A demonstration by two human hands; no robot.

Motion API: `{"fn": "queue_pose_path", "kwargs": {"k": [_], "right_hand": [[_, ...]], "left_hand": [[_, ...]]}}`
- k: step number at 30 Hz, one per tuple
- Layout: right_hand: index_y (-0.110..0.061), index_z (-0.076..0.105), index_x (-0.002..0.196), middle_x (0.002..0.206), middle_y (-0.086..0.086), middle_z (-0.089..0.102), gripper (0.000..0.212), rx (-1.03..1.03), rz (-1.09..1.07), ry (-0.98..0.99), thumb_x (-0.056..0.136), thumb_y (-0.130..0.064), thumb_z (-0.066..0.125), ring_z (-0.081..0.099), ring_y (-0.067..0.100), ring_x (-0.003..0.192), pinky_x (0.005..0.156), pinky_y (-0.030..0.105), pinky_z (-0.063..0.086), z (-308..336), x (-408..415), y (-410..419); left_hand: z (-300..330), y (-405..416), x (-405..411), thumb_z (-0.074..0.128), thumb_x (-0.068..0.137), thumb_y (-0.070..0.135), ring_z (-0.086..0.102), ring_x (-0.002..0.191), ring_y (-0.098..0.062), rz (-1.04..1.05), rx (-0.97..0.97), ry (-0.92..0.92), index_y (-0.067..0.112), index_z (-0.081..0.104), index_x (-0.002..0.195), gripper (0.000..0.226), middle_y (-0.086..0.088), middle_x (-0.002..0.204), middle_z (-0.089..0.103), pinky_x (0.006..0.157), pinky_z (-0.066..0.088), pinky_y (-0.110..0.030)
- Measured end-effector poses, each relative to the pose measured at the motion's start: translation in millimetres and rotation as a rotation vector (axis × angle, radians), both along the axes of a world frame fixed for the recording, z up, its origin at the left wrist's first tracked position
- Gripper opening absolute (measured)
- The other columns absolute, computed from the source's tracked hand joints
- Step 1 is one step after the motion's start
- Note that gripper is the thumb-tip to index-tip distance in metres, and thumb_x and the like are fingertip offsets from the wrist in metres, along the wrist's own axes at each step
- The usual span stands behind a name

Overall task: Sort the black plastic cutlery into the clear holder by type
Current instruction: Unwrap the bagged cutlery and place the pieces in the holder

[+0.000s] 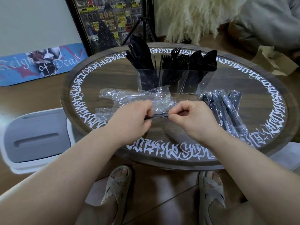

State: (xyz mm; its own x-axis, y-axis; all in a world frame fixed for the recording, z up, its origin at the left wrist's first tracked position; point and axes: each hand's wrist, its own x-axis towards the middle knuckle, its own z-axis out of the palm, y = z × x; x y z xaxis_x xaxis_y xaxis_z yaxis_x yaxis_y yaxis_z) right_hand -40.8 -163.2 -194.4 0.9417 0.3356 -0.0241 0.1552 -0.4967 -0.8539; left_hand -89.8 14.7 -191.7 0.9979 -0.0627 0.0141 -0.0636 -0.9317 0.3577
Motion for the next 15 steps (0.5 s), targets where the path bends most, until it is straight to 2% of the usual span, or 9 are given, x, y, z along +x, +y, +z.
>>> {"fn": "queue_pose_path", "kwargs": {"k": [5, 10, 15], "right_hand": [[-0.015, 0.071, 0.073, 0.076, -0.002, 0.071, 0.008, 0.004, 0.008, 0.017, 0.079, -0.015, 0.076, 0.061, 0.008, 0.068, 0.069, 0.021, 0.050, -0.4, 0.8, 11.9], [-0.024, 0.070, 0.078, 0.077, -0.012, 0.067, 0.008, -0.041, 0.040, -0.028, 0.084, -0.018, 0.071, 0.060, 0.006, 0.074, 0.073, 0.021, 0.048, -1.9, 2.4, 29.3], [-0.024, 0.069, 0.072, 0.070, -0.015, 0.064, 0.015, -0.050, 0.035, -0.040, 0.084, -0.016, 0.071, 0.056, 0.001, 0.066, 0.066, 0.018, 0.044, -1.0, 3.8, 47.9]], "left_hand": [[0.6, 5.9, -0.5, 0.055, 0.089, 0.017, 0.055, 0.080, -0.016, 0.039, 0.010, 0.010, 0.023, 0.048, 0.088, 0.009, 0.007, 0.087, 0.057, 0.069, 0.043, -0.031], [1.3, 15.0, -1.6, 0.054, 0.089, 0.017, 0.055, 0.083, -0.016, 0.113, 0.045, -0.033, 0.024, 0.050, 0.087, 0.008, 0.008, 0.088, 0.055, 0.073, 0.048, -0.036], [2.2, 27.5, -4.2, 0.055, 0.090, 0.017, 0.054, 0.088, -0.017, 0.173, 0.054, -0.062, 0.024, 0.048, 0.086, 0.010, 0.006, 0.095, 0.056, 0.075, 0.046, -0.033]]}}
